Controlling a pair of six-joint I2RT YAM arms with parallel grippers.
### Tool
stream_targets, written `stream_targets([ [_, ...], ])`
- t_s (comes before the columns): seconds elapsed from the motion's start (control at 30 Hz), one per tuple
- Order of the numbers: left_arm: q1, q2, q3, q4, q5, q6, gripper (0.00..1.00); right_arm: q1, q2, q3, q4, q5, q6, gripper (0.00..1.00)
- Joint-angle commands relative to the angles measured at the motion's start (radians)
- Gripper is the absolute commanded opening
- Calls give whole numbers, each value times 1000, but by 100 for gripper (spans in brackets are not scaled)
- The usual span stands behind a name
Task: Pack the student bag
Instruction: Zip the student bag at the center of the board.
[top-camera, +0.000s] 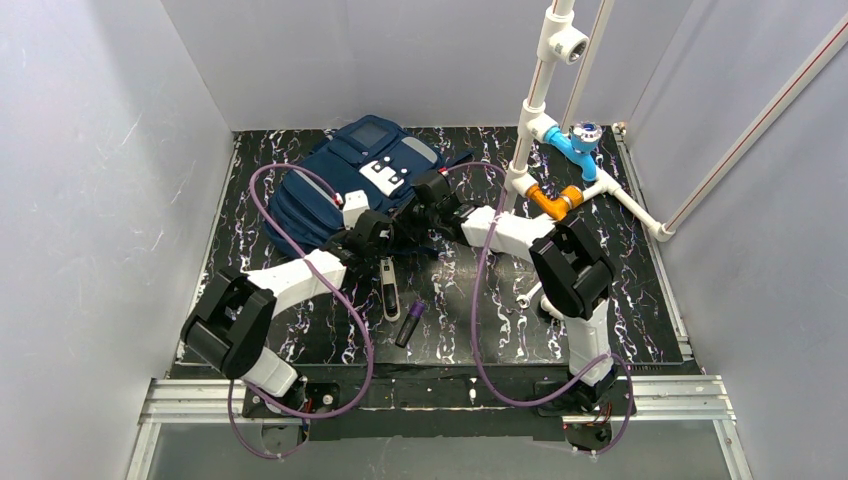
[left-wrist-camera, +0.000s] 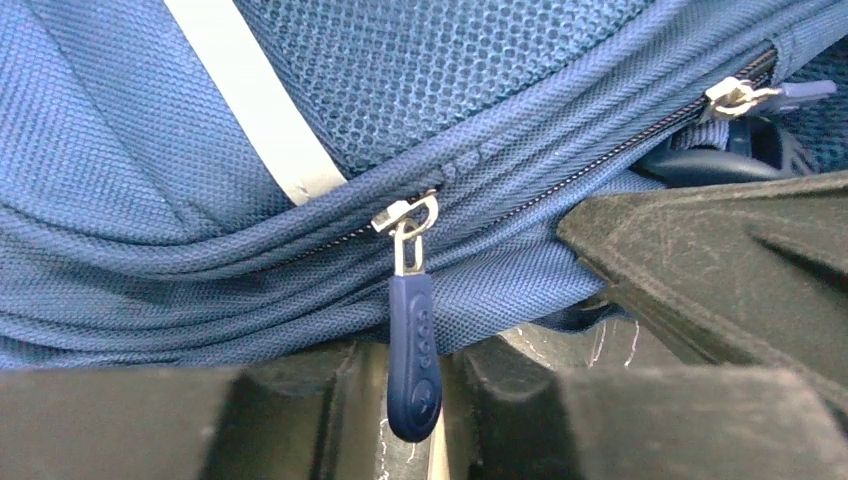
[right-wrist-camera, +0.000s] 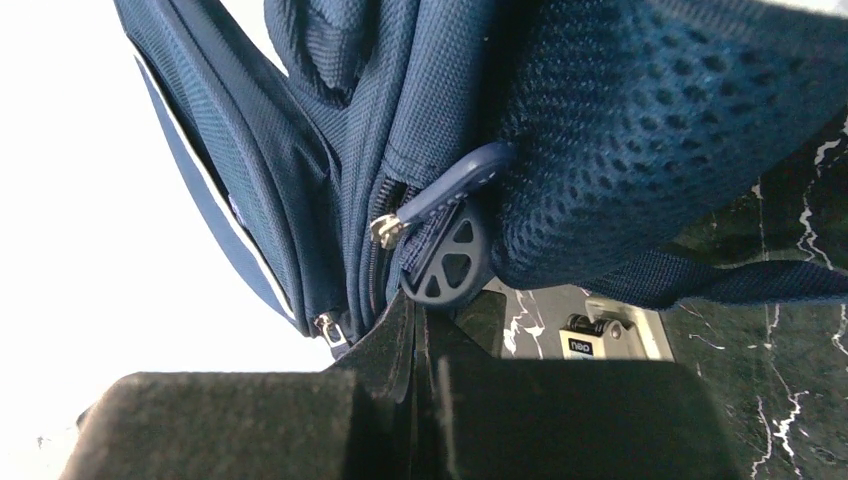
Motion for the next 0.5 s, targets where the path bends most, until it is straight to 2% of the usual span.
stream_targets([
  [0.0,17,-61,-2,39,-77,49,19,-11,-139,-2,77,63,-55,1],
  [0.1,36,-112,-40,16,-50,53,0,-10,-155,-24,78,95,-97,1],
  [0.33,143,-266,-78,-129,57,50,0,-27,-166,-60,81,125,-201,1],
  [0.47,199,-350,-86,-258,172,48,0,-54,-182,-70,66,185,-332,1],
])
